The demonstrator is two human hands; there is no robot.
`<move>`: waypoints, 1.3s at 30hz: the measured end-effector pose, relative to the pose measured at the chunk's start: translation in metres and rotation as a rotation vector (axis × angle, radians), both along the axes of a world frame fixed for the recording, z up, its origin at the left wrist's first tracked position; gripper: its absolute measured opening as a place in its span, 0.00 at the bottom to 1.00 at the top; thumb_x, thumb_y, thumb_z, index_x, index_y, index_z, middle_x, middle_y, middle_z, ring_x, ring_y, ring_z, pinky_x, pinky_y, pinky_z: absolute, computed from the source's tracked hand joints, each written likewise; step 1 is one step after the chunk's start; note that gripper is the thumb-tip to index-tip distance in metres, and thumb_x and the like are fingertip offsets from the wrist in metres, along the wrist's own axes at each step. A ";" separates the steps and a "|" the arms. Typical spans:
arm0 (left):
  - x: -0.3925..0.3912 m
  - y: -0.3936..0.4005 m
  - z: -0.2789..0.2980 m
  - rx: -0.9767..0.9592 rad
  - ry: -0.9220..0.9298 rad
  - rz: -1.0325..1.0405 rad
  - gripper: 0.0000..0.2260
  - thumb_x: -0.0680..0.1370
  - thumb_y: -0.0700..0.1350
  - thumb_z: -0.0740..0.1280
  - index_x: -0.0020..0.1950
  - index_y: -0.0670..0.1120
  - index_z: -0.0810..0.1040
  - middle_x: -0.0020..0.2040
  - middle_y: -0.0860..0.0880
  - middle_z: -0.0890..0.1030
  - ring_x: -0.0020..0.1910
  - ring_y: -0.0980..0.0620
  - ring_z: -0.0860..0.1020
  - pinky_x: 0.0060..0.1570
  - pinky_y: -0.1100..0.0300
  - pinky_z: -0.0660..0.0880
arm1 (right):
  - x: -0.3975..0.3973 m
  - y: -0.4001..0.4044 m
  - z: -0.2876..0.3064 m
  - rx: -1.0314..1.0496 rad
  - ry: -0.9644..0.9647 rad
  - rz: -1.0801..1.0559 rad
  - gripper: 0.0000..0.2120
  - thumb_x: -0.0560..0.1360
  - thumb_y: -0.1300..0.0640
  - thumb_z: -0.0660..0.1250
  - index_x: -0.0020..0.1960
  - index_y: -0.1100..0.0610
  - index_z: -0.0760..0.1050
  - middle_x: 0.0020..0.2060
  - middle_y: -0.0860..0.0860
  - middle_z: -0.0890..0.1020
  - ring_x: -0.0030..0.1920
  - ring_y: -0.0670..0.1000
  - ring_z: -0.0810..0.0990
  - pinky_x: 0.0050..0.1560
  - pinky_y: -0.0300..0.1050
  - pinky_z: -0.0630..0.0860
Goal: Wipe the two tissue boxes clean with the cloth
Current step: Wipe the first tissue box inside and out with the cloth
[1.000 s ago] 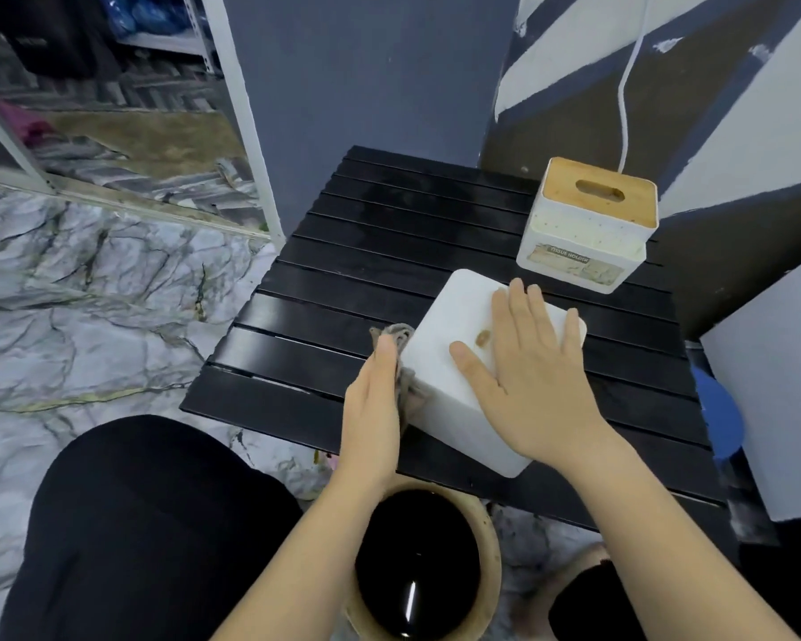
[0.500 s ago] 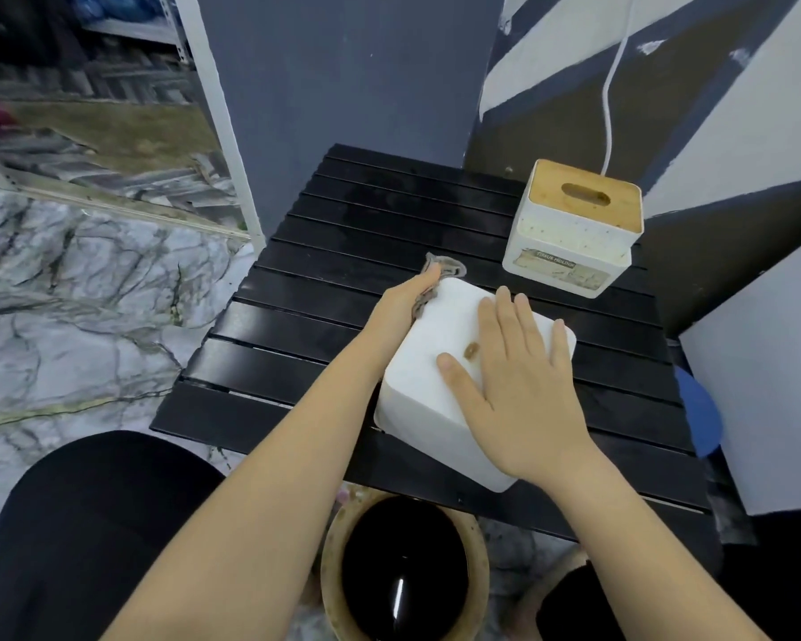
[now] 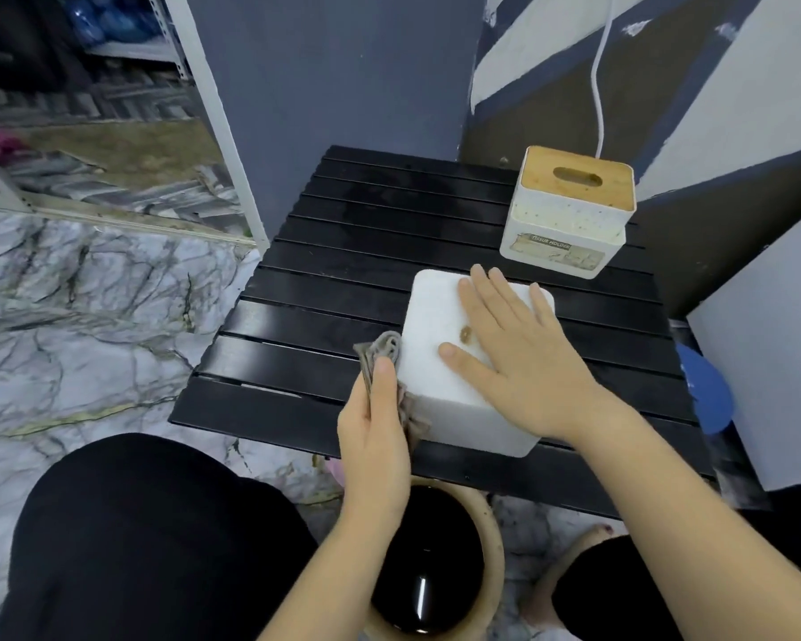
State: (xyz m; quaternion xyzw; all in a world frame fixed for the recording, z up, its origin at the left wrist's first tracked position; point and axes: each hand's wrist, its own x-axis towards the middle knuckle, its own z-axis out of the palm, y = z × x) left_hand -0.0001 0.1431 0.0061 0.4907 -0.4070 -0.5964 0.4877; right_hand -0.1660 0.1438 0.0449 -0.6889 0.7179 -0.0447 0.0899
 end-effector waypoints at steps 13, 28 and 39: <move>-0.016 -0.010 0.000 0.074 0.105 0.099 0.13 0.84 0.51 0.62 0.44 0.46 0.79 0.39 0.49 0.76 0.38 0.50 0.74 0.33 0.67 0.73 | 0.027 0.030 0.000 -0.031 -0.005 -0.504 0.47 0.78 0.28 0.41 0.84 0.61 0.46 0.82 0.67 0.46 0.83 0.66 0.42 0.80 0.65 0.38; -0.054 -0.070 0.035 0.251 -0.020 -0.487 0.16 0.83 0.59 0.61 0.53 0.51 0.84 0.46 0.51 0.87 0.49 0.52 0.85 0.59 0.53 0.78 | -0.049 0.020 0.001 -0.102 -0.313 0.083 0.45 0.70 0.26 0.61 0.81 0.48 0.62 0.83 0.44 0.55 0.82 0.39 0.45 0.83 0.49 0.38; -0.048 -0.056 0.028 0.245 0.082 -0.369 0.12 0.83 0.54 0.64 0.52 0.51 0.86 0.47 0.51 0.88 0.47 0.52 0.85 0.51 0.56 0.80 | -0.046 0.017 -0.004 -0.107 -0.138 0.101 0.39 0.79 0.30 0.50 0.83 0.51 0.56 0.84 0.47 0.50 0.83 0.42 0.43 0.82 0.46 0.36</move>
